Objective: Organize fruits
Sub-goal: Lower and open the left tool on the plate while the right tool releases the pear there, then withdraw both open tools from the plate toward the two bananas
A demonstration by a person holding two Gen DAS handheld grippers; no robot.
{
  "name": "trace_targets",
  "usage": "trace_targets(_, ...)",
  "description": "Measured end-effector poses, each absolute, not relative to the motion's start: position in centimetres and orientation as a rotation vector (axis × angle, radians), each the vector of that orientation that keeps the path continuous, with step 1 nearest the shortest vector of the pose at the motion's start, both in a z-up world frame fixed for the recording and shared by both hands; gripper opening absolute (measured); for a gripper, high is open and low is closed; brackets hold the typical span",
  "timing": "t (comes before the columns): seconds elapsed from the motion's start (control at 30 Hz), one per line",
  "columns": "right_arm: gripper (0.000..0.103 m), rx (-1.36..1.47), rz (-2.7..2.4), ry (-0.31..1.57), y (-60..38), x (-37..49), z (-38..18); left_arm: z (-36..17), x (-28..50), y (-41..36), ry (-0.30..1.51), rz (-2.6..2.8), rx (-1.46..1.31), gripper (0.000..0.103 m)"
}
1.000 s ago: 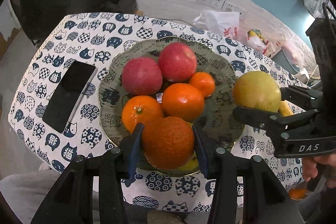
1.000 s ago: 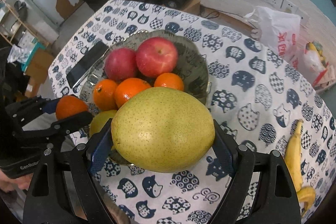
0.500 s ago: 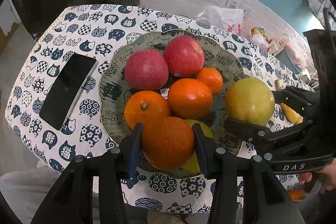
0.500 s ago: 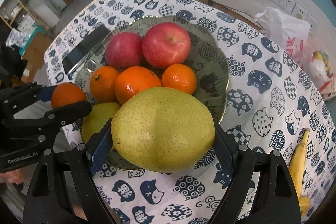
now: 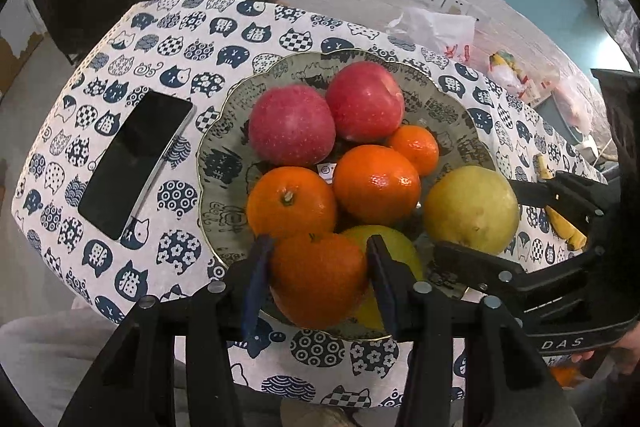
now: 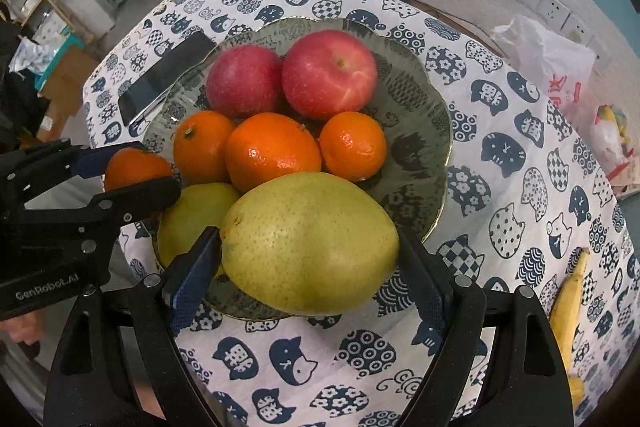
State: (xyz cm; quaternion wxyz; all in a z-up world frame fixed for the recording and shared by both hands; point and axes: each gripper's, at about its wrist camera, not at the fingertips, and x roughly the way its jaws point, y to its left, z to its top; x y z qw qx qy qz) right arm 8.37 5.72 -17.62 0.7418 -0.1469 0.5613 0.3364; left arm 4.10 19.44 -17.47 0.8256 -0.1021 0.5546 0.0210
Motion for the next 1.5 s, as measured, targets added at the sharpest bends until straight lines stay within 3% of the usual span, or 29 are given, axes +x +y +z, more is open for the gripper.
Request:
trace_targets(0.2, 0.084, -0.318, 0.745, 1.176, 5.7, 8.2, -16.7, -17.2, 4.0, 19.6, 1.166, 0.056, -0.216, 0.063)
trace_targets(0.67, 0.084, -0.23, 0.695, 1.12, 3.2, 9.0, -13.4, -15.1, 3.6, 18.9, 1.124, 0.057, -0.231, 0.077)
trace_targets(1.5, 0.084, -0.205, 0.574, 0.985, -7.8, 5.7, -8.0, -10.4, 2.9, 9.6, 1.075, -0.084, -0.129, 0.08)
